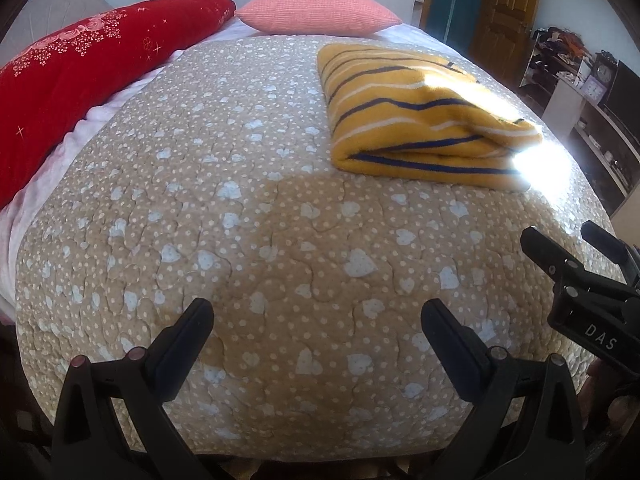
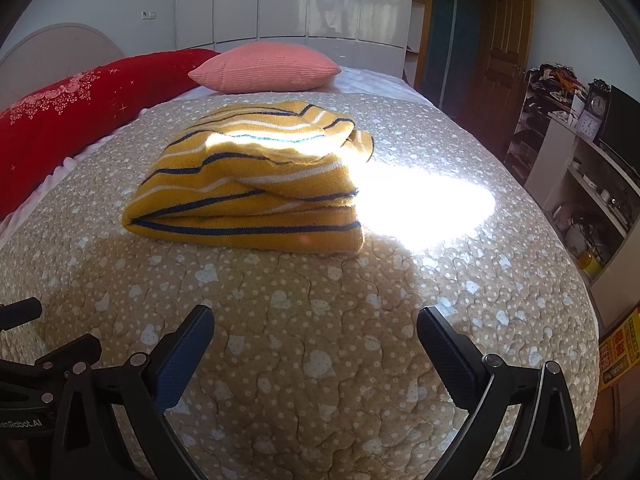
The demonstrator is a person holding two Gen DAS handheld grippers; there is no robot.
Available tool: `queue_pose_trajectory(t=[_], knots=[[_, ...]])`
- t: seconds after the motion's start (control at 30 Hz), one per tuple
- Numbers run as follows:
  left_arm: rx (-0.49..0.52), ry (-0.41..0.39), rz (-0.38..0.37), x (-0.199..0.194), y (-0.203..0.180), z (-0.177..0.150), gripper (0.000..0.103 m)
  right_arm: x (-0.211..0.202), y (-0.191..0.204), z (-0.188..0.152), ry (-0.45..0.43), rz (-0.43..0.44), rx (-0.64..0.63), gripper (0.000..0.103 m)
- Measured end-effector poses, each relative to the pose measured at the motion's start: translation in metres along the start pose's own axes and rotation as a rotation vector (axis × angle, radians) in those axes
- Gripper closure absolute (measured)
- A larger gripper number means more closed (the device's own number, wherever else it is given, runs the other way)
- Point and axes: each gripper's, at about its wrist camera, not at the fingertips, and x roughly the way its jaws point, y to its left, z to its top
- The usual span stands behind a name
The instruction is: Fold small clothes
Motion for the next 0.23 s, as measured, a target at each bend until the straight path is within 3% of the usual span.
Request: queue_pose_trajectory(t=[0.23], knots=[[-0.004, -0.009, -0.020, 0.0024, 0.0037, 0.0015, 0.000, 0.0072, 0.0069, 0.0047, 0.006, 0.015, -0.019, 0.000]])
